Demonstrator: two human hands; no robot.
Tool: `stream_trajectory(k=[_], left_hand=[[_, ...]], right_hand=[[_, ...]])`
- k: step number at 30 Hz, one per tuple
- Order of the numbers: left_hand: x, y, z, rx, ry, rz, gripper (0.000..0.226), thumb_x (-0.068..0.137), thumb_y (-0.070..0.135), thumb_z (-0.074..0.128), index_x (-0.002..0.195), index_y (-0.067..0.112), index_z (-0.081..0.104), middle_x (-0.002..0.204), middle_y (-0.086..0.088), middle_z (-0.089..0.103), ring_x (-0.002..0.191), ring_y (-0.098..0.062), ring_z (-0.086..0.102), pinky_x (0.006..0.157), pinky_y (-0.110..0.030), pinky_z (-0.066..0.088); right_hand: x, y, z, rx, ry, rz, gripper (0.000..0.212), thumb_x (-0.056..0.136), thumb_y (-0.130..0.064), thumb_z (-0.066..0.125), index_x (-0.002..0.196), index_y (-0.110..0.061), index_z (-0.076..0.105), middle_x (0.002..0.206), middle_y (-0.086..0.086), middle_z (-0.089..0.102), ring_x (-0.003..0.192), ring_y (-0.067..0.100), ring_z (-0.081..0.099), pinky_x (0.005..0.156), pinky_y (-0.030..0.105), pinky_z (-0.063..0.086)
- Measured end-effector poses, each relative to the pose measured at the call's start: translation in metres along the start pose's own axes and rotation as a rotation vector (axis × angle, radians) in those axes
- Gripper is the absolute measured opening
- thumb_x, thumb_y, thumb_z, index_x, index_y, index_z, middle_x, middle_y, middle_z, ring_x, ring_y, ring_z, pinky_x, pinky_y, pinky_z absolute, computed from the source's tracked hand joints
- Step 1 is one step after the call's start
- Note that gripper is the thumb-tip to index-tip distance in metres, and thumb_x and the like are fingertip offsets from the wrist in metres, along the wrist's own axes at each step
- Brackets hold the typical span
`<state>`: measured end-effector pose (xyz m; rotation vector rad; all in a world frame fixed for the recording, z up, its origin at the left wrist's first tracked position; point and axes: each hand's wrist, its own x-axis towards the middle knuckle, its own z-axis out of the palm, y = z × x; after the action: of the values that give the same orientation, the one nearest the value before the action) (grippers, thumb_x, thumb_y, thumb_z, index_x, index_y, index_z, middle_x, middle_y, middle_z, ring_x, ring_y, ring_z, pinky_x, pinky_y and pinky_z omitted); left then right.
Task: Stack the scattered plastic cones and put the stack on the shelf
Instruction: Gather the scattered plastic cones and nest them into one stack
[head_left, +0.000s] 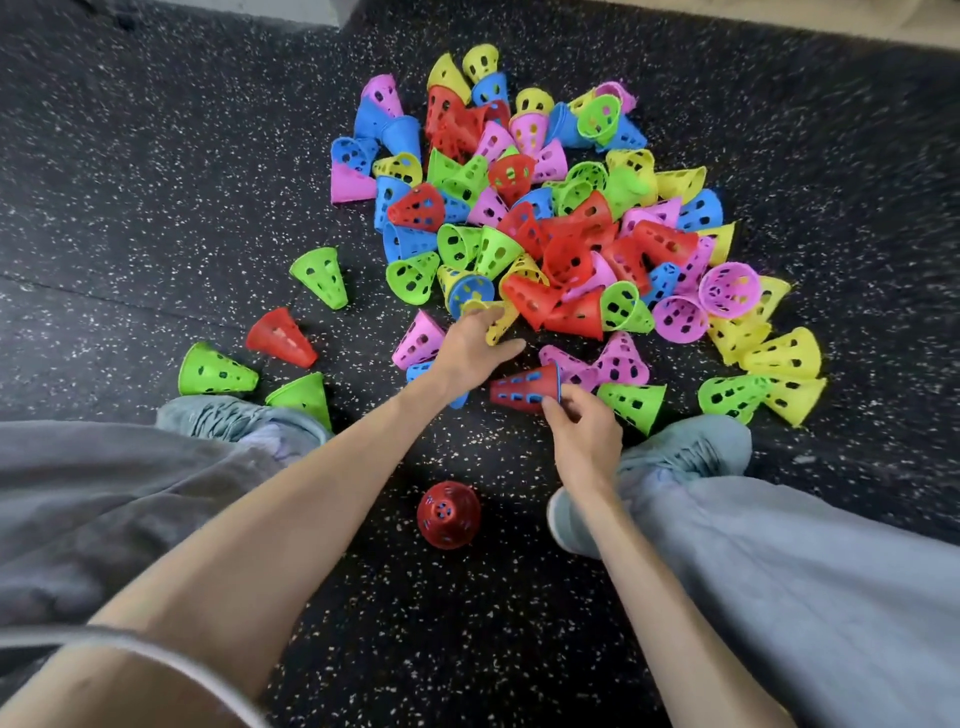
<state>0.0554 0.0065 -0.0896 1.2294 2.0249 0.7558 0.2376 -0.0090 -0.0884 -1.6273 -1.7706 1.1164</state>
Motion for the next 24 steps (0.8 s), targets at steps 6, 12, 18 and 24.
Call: stream_trajectory(k=[6,12,18,24], left_hand=[[-0.029,-0.001,-0.022,-0.089,0.286,0.048,0.027,0.097,0.007,0.063,0.118,0.02,0.075,0.114,0.008,0.072,0.093,-0.005,0.065,0.086,-0.011,0.049],[-0.077,-0.017,-0.038,-0.156,0.293,0.047,0.026,0.099,0.008,0.062,0.117,0.027,0.065,0.098,0.009,0.074,0.096,0.002,0.066,0.082,-0.008,0.046],[-0.089,-0.005,-0.028,-0.008,0.242,0.175,0.024,0.099,0.002,0.059,0.103,0.019,0.075,0.093,0.026,0.061,0.094,0.0,0.056,0.081,-0.013,0.039],[-0.09,-0.015,-0.02,0.082,0.135,0.262,0.021,0.099,0.005,0.061,0.101,0.022,0.074,0.097,0.007,0.066,0.097,-0.017,0.053,0.085,-0.025,0.039]], right_hand=[[0.004,-0.003,-0.007,0.057,0.065,-0.029,0.008,0.095,-0.019,0.066,0.097,-0.019,0.074,0.08,-0.007,0.068,0.073,0.013,0.058,0.06,0.008,0.035],[0.011,-0.016,-0.017,0.162,0.119,-0.09,0.01,0.097,-0.018,0.062,0.097,-0.016,0.072,0.08,0.001,0.07,0.068,0.012,0.056,0.064,0.024,0.039],[0.007,-0.025,-0.019,0.132,0.083,-0.145,0.018,0.098,-0.015,0.062,0.111,-0.011,0.074,0.097,-0.007,0.073,0.08,-0.004,0.059,0.075,0.011,0.045],[0.004,-0.027,-0.029,0.117,0.066,-0.156,0.016,0.098,-0.011,0.061,0.109,-0.009,0.073,0.091,-0.008,0.07,0.074,-0.021,0.056,0.066,0.001,0.037]])
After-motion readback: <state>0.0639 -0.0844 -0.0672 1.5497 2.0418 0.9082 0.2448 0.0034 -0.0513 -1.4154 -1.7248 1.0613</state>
